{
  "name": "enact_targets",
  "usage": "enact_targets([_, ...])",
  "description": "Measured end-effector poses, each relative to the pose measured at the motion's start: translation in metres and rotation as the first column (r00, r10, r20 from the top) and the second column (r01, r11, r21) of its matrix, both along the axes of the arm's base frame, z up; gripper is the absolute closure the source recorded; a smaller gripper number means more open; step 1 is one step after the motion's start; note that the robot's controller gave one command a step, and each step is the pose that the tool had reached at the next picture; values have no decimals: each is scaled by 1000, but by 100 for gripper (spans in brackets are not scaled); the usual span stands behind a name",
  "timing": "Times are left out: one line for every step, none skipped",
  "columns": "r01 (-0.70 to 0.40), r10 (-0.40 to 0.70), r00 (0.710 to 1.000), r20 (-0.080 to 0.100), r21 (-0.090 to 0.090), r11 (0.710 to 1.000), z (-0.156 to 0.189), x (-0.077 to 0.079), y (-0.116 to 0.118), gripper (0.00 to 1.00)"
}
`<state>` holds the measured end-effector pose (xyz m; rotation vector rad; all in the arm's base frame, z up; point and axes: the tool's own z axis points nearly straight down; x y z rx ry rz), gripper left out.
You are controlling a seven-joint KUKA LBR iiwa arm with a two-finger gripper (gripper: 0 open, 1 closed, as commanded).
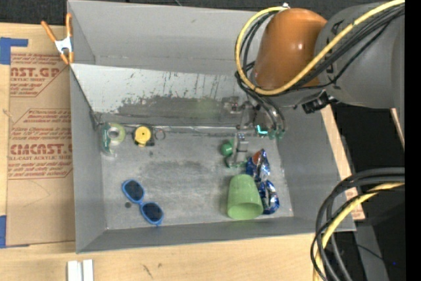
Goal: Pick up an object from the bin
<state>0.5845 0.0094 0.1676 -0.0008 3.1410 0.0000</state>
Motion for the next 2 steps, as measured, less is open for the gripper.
enact_targets([-37,37,999,-3,0,999,-102,-2,-84,0])
enact_targets([-143,143,990,2,-1,990,-66,4,-138,0])
